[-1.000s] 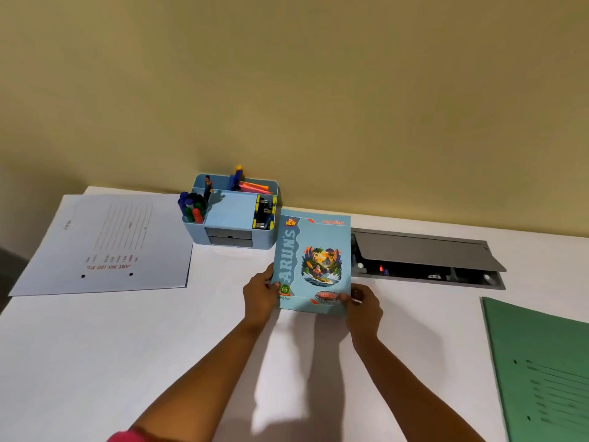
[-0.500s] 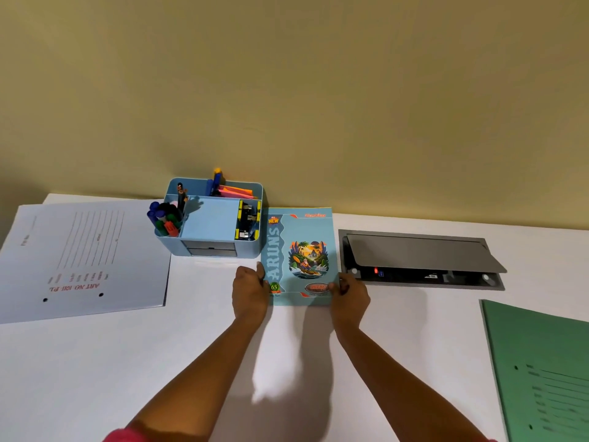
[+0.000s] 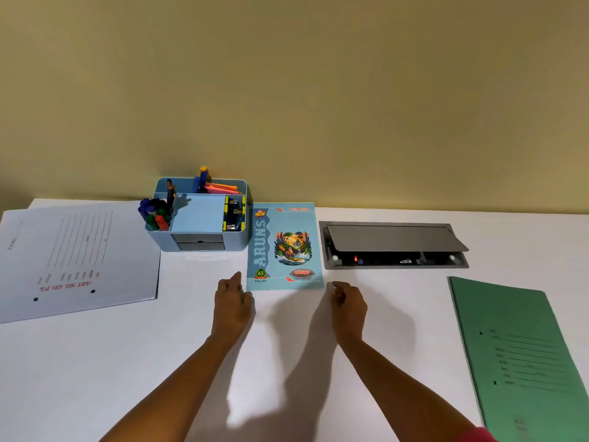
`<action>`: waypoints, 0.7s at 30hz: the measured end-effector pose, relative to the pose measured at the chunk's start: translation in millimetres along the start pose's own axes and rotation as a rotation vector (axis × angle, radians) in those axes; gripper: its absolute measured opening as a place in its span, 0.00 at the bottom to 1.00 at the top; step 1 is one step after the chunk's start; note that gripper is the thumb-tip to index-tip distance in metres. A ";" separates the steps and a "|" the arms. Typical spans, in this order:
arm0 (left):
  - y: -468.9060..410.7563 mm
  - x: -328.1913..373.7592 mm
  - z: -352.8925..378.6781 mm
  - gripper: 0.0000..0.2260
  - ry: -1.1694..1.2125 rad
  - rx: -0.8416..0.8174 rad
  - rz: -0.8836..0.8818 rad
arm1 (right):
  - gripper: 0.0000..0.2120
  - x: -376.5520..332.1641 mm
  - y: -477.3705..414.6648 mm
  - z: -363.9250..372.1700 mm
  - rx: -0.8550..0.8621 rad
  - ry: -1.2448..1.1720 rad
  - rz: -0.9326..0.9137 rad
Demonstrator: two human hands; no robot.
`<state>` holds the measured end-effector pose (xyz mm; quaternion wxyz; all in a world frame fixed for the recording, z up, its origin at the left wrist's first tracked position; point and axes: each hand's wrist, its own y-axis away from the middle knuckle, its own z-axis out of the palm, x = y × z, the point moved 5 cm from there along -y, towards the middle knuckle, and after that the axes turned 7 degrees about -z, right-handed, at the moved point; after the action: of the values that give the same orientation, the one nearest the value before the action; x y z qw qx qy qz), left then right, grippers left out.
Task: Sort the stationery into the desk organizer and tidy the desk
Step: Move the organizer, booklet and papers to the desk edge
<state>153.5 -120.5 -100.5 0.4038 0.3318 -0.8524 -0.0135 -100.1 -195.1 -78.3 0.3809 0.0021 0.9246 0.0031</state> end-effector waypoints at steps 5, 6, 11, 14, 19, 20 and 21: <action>41.7 -8.6 -2.6 0.16 0.081 0.047 -0.015 | 0.13 17.4 39.4 -25.8 0.035 0.002 -0.008; 51.3 -9.3 -1.6 0.16 0.099 0.042 -0.014 | 0.14 21.2 47.8 -31.1 0.049 -0.002 -0.006; 93.4 -4.7 9.9 0.14 0.153 -0.023 0.007 | 0.14 44.5 88.4 -58.0 0.140 -0.046 0.060; 116.8 7.0 21.2 0.13 0.199 -0.055 0.040 | 0.15 57.8 107.2 -77.9 0.225 -0.106 0.118; 144.3 34.8 51.0 0.11 0.198 -0.113 0.129 | 0.14 89.6 126.7 -117.4 0.366 -0.047 0.071; 149.0 41.4 57.9 0.11 0.197 -0.126 0.141 | 0.13 97.2 128.3 -128.2 0.400 -0.044 0.072; 153.3 49.1 65.6 0.11 0.196 -0.143 0.152 | 0.11 105.1 128.4 -139.1 0.429 -0.047 0.074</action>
<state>0.5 -45.3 -66.7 0.5076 0.2366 -0.8284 -0.0113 -272.4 -66.6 -52.6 0.3927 0.1172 0.8943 -0.1797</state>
